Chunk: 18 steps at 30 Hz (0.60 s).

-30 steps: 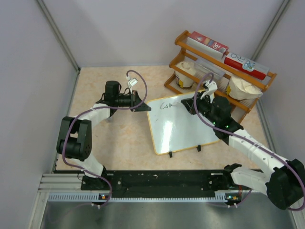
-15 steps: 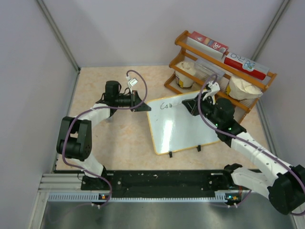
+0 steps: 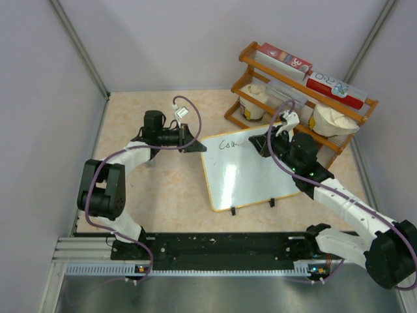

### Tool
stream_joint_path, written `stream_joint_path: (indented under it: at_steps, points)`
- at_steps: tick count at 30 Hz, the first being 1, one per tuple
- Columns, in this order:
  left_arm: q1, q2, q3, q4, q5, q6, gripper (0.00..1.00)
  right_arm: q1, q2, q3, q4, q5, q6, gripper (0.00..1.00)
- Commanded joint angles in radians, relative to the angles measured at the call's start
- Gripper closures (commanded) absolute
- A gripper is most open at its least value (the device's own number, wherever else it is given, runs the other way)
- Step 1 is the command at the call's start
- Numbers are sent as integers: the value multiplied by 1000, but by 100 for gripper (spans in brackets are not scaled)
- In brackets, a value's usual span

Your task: Write a sentence on the whiteboard

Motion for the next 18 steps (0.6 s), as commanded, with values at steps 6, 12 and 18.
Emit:
stream_joint_path:
  at_steps: [6,12,18]
  points:
    - [-36,-4,-15,-56,-47,184,100,-4,-7,48,80,23,9,100]
    - [-38,-3,-15,-58,-47,186,100,-6,16,49,74,45,0,100]
    - [-38,-3,-13,-58,-47,188,100,-6,26,36,74,48,0,100]
